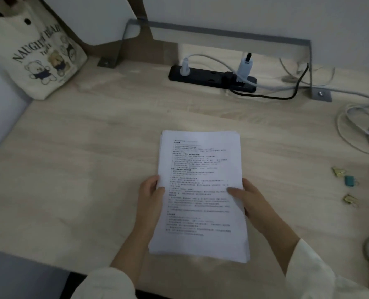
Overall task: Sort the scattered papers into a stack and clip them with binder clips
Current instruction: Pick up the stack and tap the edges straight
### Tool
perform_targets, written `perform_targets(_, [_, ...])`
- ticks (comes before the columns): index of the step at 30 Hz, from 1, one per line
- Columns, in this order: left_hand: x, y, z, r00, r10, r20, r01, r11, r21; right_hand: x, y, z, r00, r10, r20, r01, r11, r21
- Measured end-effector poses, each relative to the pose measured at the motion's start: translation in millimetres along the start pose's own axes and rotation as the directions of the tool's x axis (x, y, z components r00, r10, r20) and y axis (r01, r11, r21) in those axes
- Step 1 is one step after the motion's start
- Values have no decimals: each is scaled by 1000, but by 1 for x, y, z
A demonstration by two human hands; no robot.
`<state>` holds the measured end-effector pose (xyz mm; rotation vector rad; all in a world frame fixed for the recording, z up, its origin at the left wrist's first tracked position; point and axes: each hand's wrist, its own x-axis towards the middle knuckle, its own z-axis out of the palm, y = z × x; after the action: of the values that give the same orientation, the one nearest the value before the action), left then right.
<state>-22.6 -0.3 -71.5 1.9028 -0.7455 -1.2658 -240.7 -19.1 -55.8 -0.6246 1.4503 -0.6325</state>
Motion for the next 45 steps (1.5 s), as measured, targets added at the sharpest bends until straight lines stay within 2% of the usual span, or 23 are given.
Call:
perform_targets(4, [4, 4, -9, 999, -41, 15, 42, 993, -112, -3, 1, 13, 993, -105, -56, 104, 994, -28])
perform_targets(6, [11, 20, -18, 998, -26, 54, 33, 991, -133, -8, -9, 13, 986, -164, -34, 163, 986, -32])
perform_targets(9, [16, 57, -28, 951, 79, 299, -16, 978, -207, -23, -31, 13, 955, -298, 13, 298, 955, 3])
perform_targets(10, [14, 69, -29, 934, 115, 340, -32, 970, -241, -28, -39, 11, 935, -354, 28, 353, 935, 34])
perform_targets(12, [12, 86, -28, 930, 238, 280, -147, 939, -310, -32, -53, 7, 888, -459, 37, 455, 887, 76])
perform_targets(14, [5, 99, -29, 911, 387, 143, -327, 889, -322, -34, -62, 4, 856, -517, 18, 513, 854, 89])
perform_targets(16, [12, 121, -58, 833, 542, 110, -489, 814, -312, -44, -79, 31, 805, -587, -86, 592, 805, 49])
perform_targets(19, [11, 116, -46, 826, 554, 101, -498, 803, -326, -40, -79, 38, 797, -601, -60, 604, 797, 28])
perform_targets(24, [2, 115, -43, 802, 597, 23, -558, 761, -330, -38, -78, 42, 772, -623, -122, 635, 764, 116])
perform_targets(27, [6, 109, -52, 812, 579, 69, -546, 796, -262, -37, -70, 46, 808, -572, -145, 586, 805, 94])
perform_targets(30, [4, 118, -60, 798, 594, 106, -542, 783, -304, -35, -67, 50, 820, -537, -197, 560, 825, 82])
perform_targets(34, [-11, 156, -66, 724, 689, -18, -652, 676, -344, -36, -68, 56, 821, -530, -214, 557, 826, 87])
perform_targets(38, [-15, 172, -60, 748, 657, -87, -641, 683, -350, -37, -69, 61, 827, -522, -207, 547, 832, 87])
perform_targets(43, [-12, 170, -66, 702, 711, 28, -659, 665, -351, -38, -69, 59, 843, -496, -210, 520, 850, 81])
perform_targets(45, [-5, 158, -69, 719, 682, 131, -611, 710, -350, -39, -67, 60, 845, -493, -208, 517, 852, 85])
